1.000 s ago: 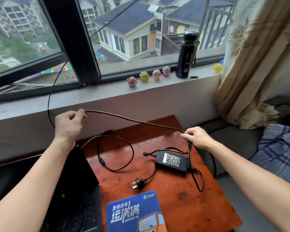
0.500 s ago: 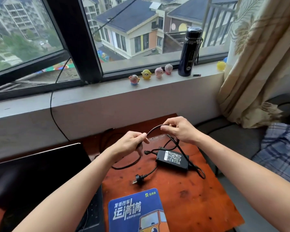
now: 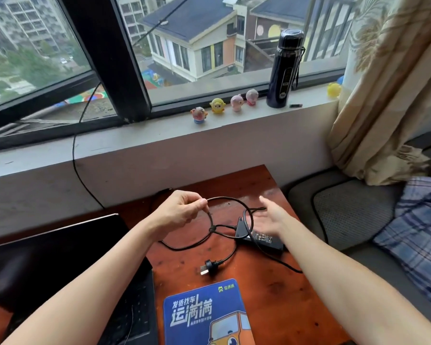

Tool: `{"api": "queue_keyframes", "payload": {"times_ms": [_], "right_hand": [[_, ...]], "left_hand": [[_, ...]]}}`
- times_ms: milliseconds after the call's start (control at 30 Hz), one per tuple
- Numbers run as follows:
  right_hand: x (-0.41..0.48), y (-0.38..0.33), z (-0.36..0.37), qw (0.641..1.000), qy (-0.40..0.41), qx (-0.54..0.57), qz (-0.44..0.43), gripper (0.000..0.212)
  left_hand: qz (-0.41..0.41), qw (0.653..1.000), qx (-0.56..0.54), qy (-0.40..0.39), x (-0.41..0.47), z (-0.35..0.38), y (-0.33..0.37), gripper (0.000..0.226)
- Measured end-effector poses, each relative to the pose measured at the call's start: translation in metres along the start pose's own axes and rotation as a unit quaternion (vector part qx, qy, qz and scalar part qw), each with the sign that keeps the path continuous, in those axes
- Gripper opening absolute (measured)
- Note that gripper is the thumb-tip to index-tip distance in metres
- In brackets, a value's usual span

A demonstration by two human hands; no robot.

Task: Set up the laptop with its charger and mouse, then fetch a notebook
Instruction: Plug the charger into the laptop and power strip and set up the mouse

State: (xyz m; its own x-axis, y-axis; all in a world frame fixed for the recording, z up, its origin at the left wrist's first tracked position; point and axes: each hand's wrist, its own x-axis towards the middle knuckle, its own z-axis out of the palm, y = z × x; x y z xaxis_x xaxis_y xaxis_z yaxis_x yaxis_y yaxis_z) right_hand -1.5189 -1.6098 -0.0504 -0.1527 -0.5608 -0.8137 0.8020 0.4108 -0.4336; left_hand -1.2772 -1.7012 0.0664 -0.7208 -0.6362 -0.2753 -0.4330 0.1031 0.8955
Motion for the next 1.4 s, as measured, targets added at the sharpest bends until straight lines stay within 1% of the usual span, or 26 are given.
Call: {"api": "queue_keyframes", "payload": {"times_ms": [33, 67, 100, 133, 200, 233, 300, 367, 467, 533, 667, 733, 800, 833, 900, 967, 1033, 1100, 1133, 1200, 1267, 1333, 1400], "right_hand": [[0.004, -0.007, 0.008, 0.997, 0.001, 0.074, -0.018, 0.038], [0.007, -0.017, 0.016, 0.992, 0.008, 0.116, -0.041, 0.030], [0.007, -0.025, 0.025, 0.992, 0.019, 0.113, -0.058, 0.027], [0.003, -0.034, 0.032, 0.995, 0.020, 0.070, -0.075, 0.026], [-0.008, -0.043, 0.050, 0.991, -0.015, -0.069, -0.115, 0.023], [-0.017, -0.046, 0.061, 0.979, -0.047, -0.137, -0.145, 0.021], [-0.035, -0.045, 0.081, 0.946, -0.104, -0.231, -0.203, 0.020], [-0.050, -0.043, 0.093, 0.920, -0.120, -0.271, -0.258, 0.020], [-0.070, -0.047, 0.096, 0.900, -0.127, -0.247, -0.336, 0.019], [-0.082, -0.050, 0.091, 0.895, -0.134, -0.213, -0.368, 0.019], [-0.106, -0.059, 0.074, 0.897, -0.160, -0.111, -0.396, 0.018], [-0.118, -0.068, 0.071, 0.900, -0.166, -0.085, -0.394, 0.019], [-0.129, -0.078, 0.071, 0.907, -0.148, -0.089, -0.385, 0.024], [-0.133, -0.083, 0.070, 0.908, -0.135, -0.085, -0.387, 0.023], [-0.140, -0.091, 0.066, 0.904, -0.116, -0.053, -0.407, 0.016], [-0.146, -0.101, 0.056, 0.900, -0.111, 0.002, -0.420, 0.014], [-0.149, -0.114, 0.043, 0.914, -0.095, 0.070, -0.388, 0.024], [-0.148, -0.125, 0.026, 0.932, -0.061, 0.127, -0.333, 0.041], [-0.146, -0.128, 0.015, 0.935, -0.043, 0.156, -0.316, 0.045], [-0.142, -0.125, -0.006, 0.932, -0.009, 0.192, -0.306, 0.042], [-0.142, -0.111, -0.020, 0.937, 0.019, 0.152, -0.314, 0.034], [-0.144, -0.093, -0.029, 0.938, 0.056, 0.049, -0.337, 0.028], [-0.147, -0.079, -0.035, 0.918, 0.099, -0.081, -0.375, 0.021]], "left_hand": [[-0.001, 1.000, 0.005, -0.002, -0.002, -0.002, -0.001, 0.027], [-0.003, 1.000, 0.009, 0.000, -0.004, -0.005, -0.002, 0.027], [-0.005, 1.000, 0.016, 0.005, -0.008, -0.008, -0.004, 0.027], [-0.005, 1.000, 0.026, 0.008, -0.010, -0.010, -0.006, 0.027], [-0.004, 0.998, 0.056, 0.010, -0.017, -0.014, -0.010, 0.026], [-0.004, 0.998, 0.065, 0.008, -0.019, -0.014, -0.011, 0.026], [-0.009, 0.997, 0.071, 0.007, -0.022, -0.013, -0.014, 0.026], [-0.013, 0.997, 0.072, 0.007, -0.024, -0.013, -0.014, 0.026], [-0.013, 0.997, 0.078, 0.001, -0.026, -0.017, -0.013, 0.026], [-0.017, 0.997, 0.075, 0.003, -0.028, -0.021, -0.014, 0.026], [-0.019, 0.997, 0.067, 0.025, -0.029, -0.027, -0.018, 0.026], [-0.020, 0.996, 0.077, 0.039, -0.027, -0.030, -0.019, 0.027], [-0.026, 0.994, 0.091, 0.050, -0.025, -0.032, -0.020, 0.027], [-0.031, 0.993, 0.096, 0.057, -0.024, -0.032, -0.022, 0.028], [-0.040, 0.991, 0.103, 0.078, -0.021, -0.033, -0.025, 0.030], [-0.048, 0.988, 0.111, 0.098, -0.018, -0.033, -0.027, 0.031], [-0.060, 0.985, 0.117, 0.115, -0.014, -0.034, -0.029, 0.032], [-0.071, 0.982, 0.120, 0.130, -0.009, -0.034, -0.032, 0.033], [-0.077, 0.980, 0.120, 0.141, -0.007, -0.034, -0.034, 0.033], [-0.086, 0.977, 0.119, 0.158, -0.002, -0.033, -0.035, 0.032], [-0.082, 0.976, 0.118, 0.162, 0.002, -0.030, -0.032, 0.031], [-0.065, 0.979, 0.123, 0.149, 0.008, -0.025, -0.027, 0.029], [-0.030, 0.979, 0.152, 0.134, 0.011, -0.018, -0.019, 0.025]]}}
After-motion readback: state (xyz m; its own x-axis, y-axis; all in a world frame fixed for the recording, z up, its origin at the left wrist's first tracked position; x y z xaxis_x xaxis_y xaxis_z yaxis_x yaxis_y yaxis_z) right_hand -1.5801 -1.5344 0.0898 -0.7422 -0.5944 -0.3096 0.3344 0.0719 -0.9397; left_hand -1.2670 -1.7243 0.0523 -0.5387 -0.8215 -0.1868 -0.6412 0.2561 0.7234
